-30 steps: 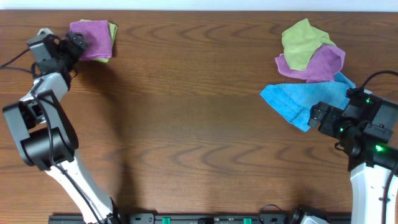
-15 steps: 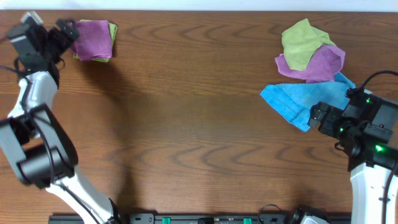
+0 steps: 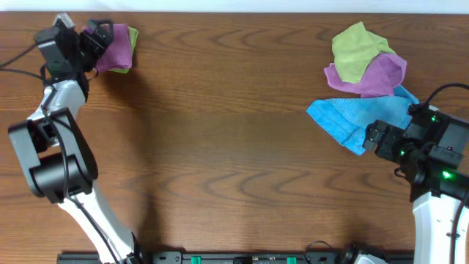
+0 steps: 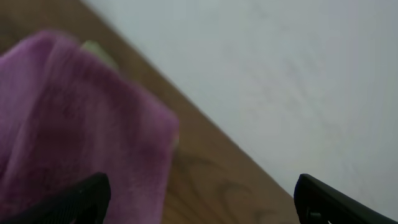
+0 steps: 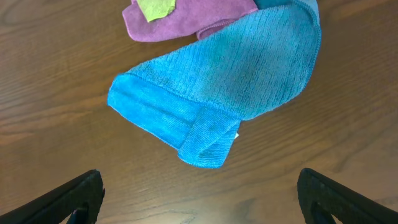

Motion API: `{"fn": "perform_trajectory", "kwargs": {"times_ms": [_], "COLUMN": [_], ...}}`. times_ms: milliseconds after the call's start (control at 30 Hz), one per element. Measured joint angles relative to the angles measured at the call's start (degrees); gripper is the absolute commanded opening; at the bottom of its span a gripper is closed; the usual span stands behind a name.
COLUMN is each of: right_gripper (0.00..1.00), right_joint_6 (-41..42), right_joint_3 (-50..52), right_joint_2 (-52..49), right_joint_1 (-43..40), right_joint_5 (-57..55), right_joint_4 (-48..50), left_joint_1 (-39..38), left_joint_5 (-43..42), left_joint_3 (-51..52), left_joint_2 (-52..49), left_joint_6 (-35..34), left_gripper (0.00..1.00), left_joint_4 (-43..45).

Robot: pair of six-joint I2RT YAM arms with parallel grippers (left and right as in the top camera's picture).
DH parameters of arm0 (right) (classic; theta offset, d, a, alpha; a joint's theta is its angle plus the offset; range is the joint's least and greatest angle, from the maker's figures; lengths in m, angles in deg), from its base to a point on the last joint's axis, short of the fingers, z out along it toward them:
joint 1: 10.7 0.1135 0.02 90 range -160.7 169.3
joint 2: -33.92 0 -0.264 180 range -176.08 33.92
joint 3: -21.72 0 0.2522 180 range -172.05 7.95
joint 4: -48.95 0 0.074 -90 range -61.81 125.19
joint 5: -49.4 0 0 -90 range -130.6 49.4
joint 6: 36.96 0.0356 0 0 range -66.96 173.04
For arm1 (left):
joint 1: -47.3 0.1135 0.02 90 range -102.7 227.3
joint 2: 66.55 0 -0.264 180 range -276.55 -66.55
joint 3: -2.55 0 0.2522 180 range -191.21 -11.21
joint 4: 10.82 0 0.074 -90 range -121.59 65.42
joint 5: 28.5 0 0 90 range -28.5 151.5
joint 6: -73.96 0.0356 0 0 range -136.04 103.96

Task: Fold the cloth
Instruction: 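Lower and adjust the purple cloth on the green cloth with the left gripper, then open the left gripper and withdraw it toward the base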

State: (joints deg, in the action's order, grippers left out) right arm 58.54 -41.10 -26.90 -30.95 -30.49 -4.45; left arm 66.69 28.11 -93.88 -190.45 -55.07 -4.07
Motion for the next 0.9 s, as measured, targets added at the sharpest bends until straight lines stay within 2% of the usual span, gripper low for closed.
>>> {"fn": "perform_trajectory", "kwargs": {"times_ms": [400, 533, 733, 900], "right_gripper": [0.99, 0.99, 0.99, 0.99], "right_joint_6": [0.0, 0.0, 0.0, 0.0], "right_joint_3": [0.0, 0.0, 0.0, 0.0], "right_joint_2": [0.0, 0.0, 0.0, 0.0], "right_joint_1": [0.0, 0.0, 0.0, 0.0], "right_joint_5": [0.0, 0.0, 0.0, 0.0], "right_joint_4": [0.0, 0.0, 0.0, 0.0], "left_joint_1": [0.0, 0.2, 1.4, 2.0], "left_joint_5": [6.3, 7.0, 3.3, 0.3], "left_joint_3": [0.0, 0.0, 0.1, 0.1], "left_joint_2": [-1.9, -2.1, -2.1, 0.7], "left_joint_6": [-2.5, -2.5, -2.3, 0.1], "left_gripper": [0.95, 0.95, 0.96, 0.96], "left_joint_4": [-5.6, -3.5, 5.9, 4.9]}}
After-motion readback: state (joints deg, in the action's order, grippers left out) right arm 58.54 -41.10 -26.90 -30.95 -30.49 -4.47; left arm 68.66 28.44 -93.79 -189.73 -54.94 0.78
